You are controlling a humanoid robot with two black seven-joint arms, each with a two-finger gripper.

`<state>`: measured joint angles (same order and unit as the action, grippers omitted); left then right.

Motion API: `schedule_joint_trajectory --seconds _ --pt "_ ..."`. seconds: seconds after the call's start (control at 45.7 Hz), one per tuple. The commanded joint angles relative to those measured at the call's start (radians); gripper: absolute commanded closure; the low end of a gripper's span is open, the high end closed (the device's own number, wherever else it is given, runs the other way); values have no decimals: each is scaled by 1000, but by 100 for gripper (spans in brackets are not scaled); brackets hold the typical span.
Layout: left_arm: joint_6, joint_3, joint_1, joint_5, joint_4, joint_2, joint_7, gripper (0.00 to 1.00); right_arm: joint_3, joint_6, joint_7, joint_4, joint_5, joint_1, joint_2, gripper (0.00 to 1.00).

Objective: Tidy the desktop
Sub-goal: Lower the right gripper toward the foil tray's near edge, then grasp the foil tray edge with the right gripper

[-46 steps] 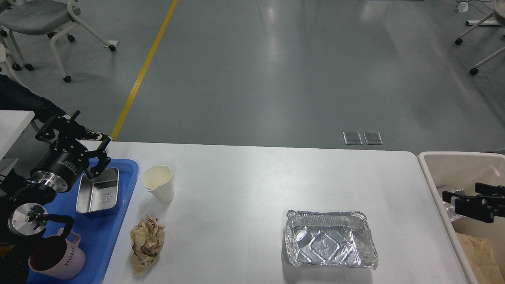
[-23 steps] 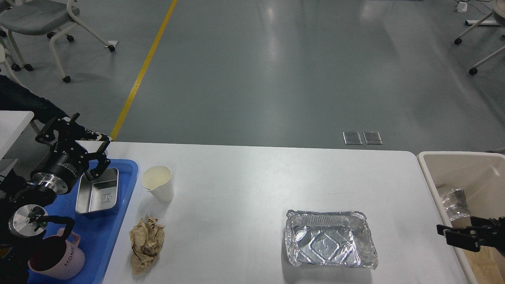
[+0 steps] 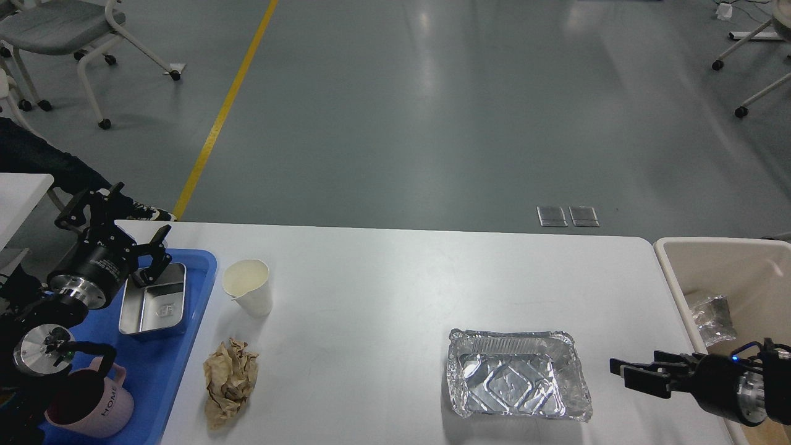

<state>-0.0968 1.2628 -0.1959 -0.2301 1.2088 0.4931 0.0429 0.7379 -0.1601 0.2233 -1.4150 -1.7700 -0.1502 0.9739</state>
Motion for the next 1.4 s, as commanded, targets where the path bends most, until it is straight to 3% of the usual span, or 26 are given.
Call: schedule_joint_trajectory --seconds 0.0,0.547,1.378 --pt "2 0 1 0 -2 1 0 4 -58 1 1 25 6 -48 -32 0" --pt "2 -6 3 -2 -2 1 0 4 -95 -1 8 172 9 -65 -210 0" --pt "2 -33 12 -2 -2 7 5 4 -199 1 17 263 6 -130 -322 3"
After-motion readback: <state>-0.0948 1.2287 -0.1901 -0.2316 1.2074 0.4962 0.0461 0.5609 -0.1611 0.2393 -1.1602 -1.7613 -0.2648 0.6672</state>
